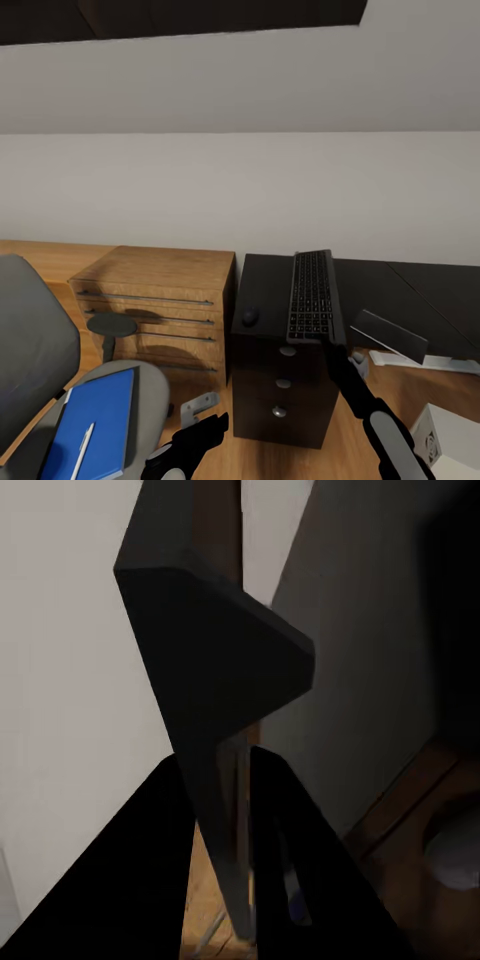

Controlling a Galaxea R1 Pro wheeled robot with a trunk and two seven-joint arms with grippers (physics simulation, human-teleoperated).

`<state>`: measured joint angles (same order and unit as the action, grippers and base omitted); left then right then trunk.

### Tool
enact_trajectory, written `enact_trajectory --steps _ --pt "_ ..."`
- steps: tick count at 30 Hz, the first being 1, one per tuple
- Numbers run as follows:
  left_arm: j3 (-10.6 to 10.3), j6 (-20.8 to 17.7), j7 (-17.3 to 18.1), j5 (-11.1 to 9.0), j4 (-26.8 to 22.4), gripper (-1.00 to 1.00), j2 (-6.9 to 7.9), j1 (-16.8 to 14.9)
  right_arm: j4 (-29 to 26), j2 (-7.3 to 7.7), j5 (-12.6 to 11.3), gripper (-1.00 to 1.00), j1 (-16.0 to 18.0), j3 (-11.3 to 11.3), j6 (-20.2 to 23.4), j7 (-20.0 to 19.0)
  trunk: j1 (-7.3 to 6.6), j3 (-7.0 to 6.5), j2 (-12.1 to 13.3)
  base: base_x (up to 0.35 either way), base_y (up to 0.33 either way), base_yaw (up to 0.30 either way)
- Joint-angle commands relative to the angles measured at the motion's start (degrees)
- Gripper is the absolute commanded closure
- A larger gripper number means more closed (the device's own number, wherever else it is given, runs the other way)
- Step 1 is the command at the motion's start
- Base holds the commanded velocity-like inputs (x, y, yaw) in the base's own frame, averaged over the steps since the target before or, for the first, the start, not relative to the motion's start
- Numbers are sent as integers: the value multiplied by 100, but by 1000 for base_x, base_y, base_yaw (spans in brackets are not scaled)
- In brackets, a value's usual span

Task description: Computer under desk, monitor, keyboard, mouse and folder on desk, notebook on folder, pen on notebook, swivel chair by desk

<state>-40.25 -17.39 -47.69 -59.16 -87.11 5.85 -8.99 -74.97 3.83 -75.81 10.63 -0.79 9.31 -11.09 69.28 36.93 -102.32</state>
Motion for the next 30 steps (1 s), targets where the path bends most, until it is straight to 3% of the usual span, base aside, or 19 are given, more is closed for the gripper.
enact_trajectory --steps 1,7,10,13,30 --pt "-9 -14 -38 -19 -8 -100 4 -7 -91 -5 -56 100 -5 -9 38 11 -23 -12 39 0 0 0" --pt "-6 -11 -39 -17 -8 -100 4 -7 -580 -13 -59 100 -71 -8 33 221 -155 -120 279 0 0 0" --pt "-5 -16 -39 -16 -8 -100 4 -7 -858 -10 -62 100 -177 -8 20 745 -221 -174 400 -23 0 0" --pt "-6 -18 -36 -16 -8 -100 4 -7 -987 -7 -67 100 -206 -8 42 963 -287 -228 520 -78 0 0" --pt "-12 -19 -39 -17 -8 -100 -5 -7 -1295 -17 -170 100 -430 10 82 1022 -660 -533 1202 -284 -61 0"
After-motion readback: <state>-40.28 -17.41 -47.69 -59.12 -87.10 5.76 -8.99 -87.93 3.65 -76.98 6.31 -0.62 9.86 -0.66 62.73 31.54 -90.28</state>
